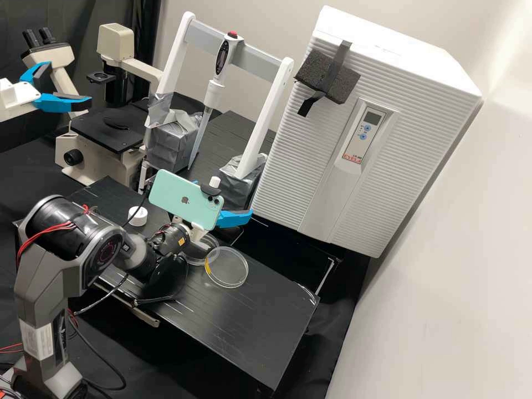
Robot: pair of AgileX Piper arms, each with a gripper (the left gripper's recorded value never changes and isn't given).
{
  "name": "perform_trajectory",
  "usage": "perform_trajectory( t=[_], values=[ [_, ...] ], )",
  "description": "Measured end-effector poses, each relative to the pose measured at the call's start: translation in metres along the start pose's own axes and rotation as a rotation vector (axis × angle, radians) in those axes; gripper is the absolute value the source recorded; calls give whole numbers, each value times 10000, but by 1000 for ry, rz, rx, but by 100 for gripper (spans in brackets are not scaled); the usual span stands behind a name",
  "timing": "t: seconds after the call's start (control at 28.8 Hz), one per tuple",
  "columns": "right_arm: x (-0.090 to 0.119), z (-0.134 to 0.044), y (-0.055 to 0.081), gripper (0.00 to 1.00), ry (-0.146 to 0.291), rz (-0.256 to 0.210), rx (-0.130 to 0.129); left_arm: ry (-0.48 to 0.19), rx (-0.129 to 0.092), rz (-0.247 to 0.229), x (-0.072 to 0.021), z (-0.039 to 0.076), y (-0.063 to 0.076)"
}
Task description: Use the pipette
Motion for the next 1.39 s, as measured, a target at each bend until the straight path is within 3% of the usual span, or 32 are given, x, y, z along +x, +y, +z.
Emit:
perform_trajectory(
  t=[0.14, 0.38, 0.59, 1.11, 1.18, 1.25, 1.39],
  values=[
    [0, 0, 0, 100, 0, 0, 0, -77, 7, 40, 83, 189, 136],
    [0, 0, 0, 100, 0, 0, 0, -116, -1, 67, 129, 308, 226],
    [0, 0, 0, 100, 0, 0, 0, -106, 1, 34, 130, 299, 195],
    [-4, -13, 1, 100, -1, 3, 0, -105, 3, 30, 122, 297, 182],
    [-17, -81, 0, 100, -52, 8, 40, -83, 24, 18, 64, 226, 118],
    [-11, -185, 22, 100, -46, 20, 64, -49, 34, -17, 7, 143, 39],
    [118, -213, -45, 100, -21, -6, 48, 28, 16, -41, -19, -8, -10]
  ],
)
